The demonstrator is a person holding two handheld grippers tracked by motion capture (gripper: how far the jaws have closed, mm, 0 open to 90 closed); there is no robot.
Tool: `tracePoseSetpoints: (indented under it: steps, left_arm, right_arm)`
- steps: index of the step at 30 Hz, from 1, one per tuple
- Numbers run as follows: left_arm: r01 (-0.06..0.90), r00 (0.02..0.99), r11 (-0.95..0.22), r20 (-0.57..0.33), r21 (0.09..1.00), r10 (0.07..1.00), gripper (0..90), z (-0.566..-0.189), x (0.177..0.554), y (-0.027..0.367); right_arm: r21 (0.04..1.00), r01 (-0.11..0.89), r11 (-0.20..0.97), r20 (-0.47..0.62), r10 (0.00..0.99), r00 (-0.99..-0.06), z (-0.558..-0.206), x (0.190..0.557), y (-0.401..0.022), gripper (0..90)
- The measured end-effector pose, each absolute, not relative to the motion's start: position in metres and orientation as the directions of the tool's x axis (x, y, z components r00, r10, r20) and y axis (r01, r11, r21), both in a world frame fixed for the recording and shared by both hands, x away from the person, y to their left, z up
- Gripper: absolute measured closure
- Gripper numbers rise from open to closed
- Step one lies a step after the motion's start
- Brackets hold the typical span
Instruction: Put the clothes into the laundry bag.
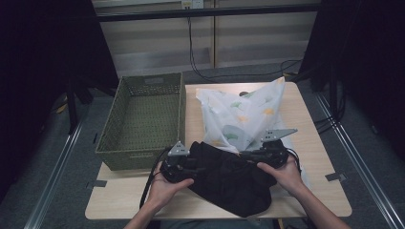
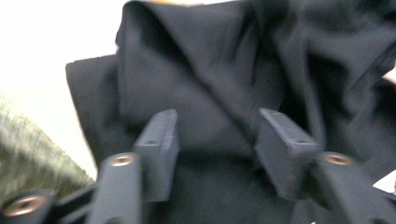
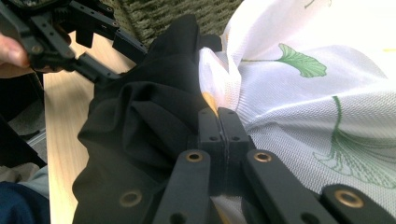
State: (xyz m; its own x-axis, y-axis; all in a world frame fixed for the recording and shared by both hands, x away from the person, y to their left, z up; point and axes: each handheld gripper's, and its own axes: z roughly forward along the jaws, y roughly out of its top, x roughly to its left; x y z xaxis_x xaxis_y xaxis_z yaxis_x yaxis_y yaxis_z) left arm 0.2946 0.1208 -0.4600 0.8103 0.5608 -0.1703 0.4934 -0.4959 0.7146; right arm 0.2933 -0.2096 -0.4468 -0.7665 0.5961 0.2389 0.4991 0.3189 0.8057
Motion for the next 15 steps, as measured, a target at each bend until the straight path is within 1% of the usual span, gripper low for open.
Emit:
tracePoseSetpoints:
  steps: [3, 4, 5, 6, 7, 8, 10, 11, 12, 14, 15]
  left_arm:
    - [0.503, 0.8, -0.494, -0.167, 0.709, 0.576, 35.4, -0.465, 0.292, 0.131]
    - [0.505, 0.799, -0.494, -0.167, 0.707, 0.578, 33.5, -0.467, 0.292, 0.135]
    - [0.508, 0.795, -0.498, -0.16, 0.703, 0.585, 33.5, -0.47, 0.29, 0.141]
    - [0.505, 0.799, -0.504, -0.159, 0.7, 0.58, 30.9, -0.473, 0.289, 0.145]
    - [0.521, 0.786, -0.499, -0.163, 0.693, 0.596, 28.4, -0.477, 0.288, 0.148]
    - [0.528, 0.789, -0.515, -0.167, 0.675, 0.591, 25.5, -0.483, 0.286, 0.152]
    - [0.523, 0.795, -0.534, -0.155, 0.664, 0.586, 25.1, -0.483, 0.285, 0.151]
    - [0.518, 0.801, -0.53, -0.164, 0.671, 0.576, 25.6, -0.484, 0.285, 0.15]
    - [0.513, 0.806, -0.528, -0.169, 0.677, 0.567, 30.1, -0.484, 0.285, 0.147]
    - [0.506, 0.806, -0.521, -0.16, 0.687, 0.57, 49.7, -0.485, 0.286, 0.143]
    - [0.507, 0.805, -0.517, -0.165, 0.69, 0.569, 67.3, -0.485, 0.287, 0.143]
  right_arm:
    - [0.803, 0.502, 0.322, 0.237, 0.601, -0.764, -0.448, 0.292, -0.213, 90.0]
    - [0.803, 0.502, 0.322, 0.237, 0.601, -0.764, -0.448, 0.292, -0.213, 90.0]
    - [0.803, 0.501, 0.323, 0.234, 0.603, -0.763, -0.448, 0.291, -0.213, 90.0]
    - [0.802, 0.503, 0.323, 0.236, 0.602, -0.763, -0.448, 0.291, -0.214, 90.0]
    - [0.801, 0.504, 0.324, 0.235, 0.604, -0.762, -0.448, 0.291, -0.215, 90.0]
    - [0.799, 0.506, 0.324, 0.236, 0.606, -0.76, -0.448, 0.29, -0.215, 90.0]
    - [0.8, 0.506, 0.323, 0.236, 0.606, -0.76, -0.448, 0.291, -0.214, 90.0]
    - [0.8, 0.503, 0.327, 0.231, 0.605, -0.762, -0.449, 0.291, -0.213, 90.0]
    - [0.8, 0.501, 0.329, 0.23, 0.604, -0.763, -0.449, 0.291, -0.213, 90.0]
    - [0.8, 0.501, 0.329, 0.23, 0.604, -0.763, -0.448, 0.291, -0.213, 90.0]
    - [0.801, 0.501, 0.328, 0.23, 0.604, -0.763, -0.448, 0.291, -0.213, 90.0]
